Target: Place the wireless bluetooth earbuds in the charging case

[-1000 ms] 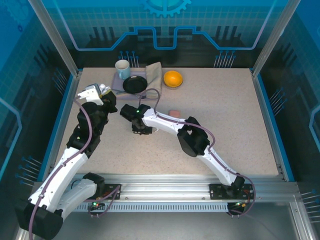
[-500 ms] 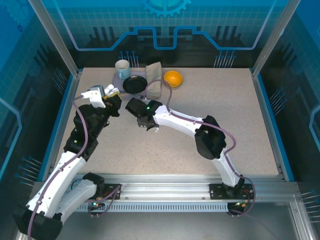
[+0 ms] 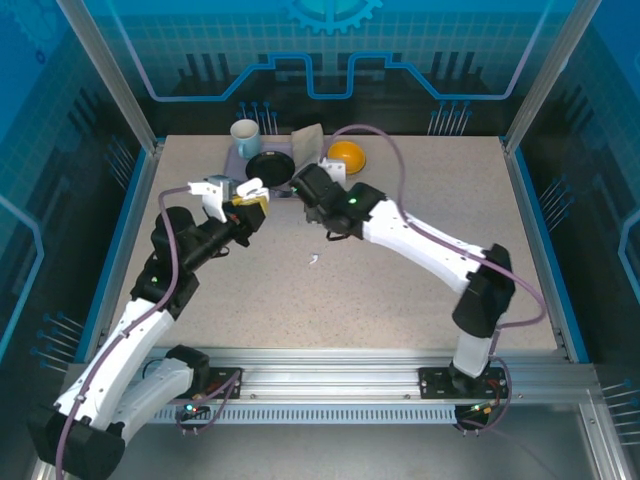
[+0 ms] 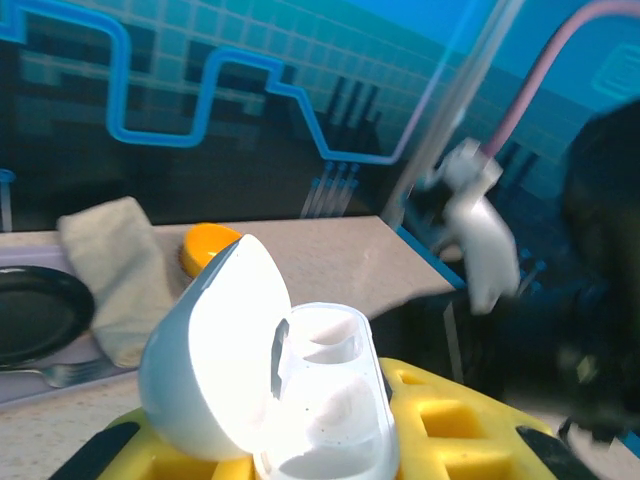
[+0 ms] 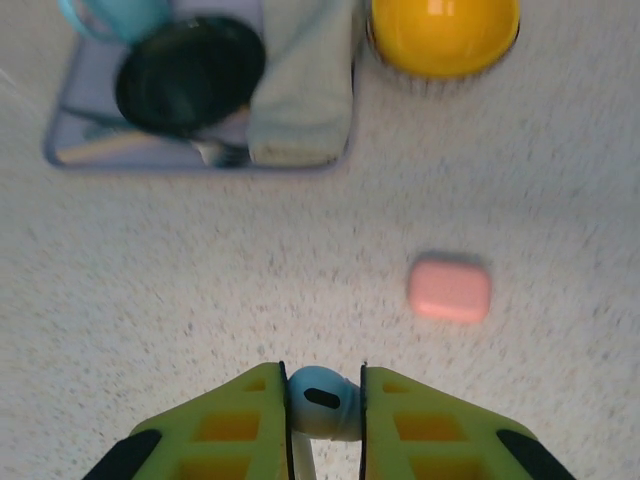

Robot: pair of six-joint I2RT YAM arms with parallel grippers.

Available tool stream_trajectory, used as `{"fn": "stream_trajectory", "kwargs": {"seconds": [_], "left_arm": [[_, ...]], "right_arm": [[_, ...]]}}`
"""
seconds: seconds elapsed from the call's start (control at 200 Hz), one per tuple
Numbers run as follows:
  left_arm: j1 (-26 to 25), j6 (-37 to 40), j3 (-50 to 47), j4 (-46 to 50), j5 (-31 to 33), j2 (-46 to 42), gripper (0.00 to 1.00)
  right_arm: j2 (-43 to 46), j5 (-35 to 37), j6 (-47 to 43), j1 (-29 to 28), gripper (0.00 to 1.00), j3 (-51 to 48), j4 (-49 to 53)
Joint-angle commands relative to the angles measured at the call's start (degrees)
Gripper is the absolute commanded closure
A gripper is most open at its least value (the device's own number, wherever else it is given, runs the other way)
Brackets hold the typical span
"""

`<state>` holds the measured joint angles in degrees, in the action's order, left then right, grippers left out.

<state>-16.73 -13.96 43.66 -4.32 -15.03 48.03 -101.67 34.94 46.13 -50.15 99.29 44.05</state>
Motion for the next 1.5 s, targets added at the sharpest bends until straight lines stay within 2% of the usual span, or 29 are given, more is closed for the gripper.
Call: {"fn": "stream_trajectory", "kwargs": {"seconds": [0.0, 0.205, 0.365, 0.805, 1.065, 1.496], "left_arm": [[-1.8, 3.4, 1.8, -1.7, -6.6, 1.6, 1.00], [-6.6, 8.8, 1.1, -4.2, -7.6, 4.0, 1.00], [-10.5, 13.2, 0.4, -6.1, -5.0, 5.4, 1.00], [-14.4, 14.3, 1.1, -15.7, 3.8, 9.3, 1.00], [-15.0, 15.1, 4.2, -19.8, 5.5, 11.6, 1.00], [-17.6, 22.5, 12.0, -16.5, 3.4, 14.3, 1.00]], "right_arm": [[6.4, 1.3, -6.6, 0.9, 0.81, -3.6, -7.2], [15.0, -1.0, -12.3, 1.1, 0.81, -8.5, -14.8], [20.2, -4.1, -14.6, 1.2, 0.81, -11.9, -20.6], [30.6, -18.5, -18.3, 0.3, 0.81, -23.6, -41.6], [33.6, -23.6, -18.3, -0.6, 0.81, -28.3, -50.0], [34.8, -27.7, -19.6, -1.9, 0.82, -28.4, -54.4]]}}
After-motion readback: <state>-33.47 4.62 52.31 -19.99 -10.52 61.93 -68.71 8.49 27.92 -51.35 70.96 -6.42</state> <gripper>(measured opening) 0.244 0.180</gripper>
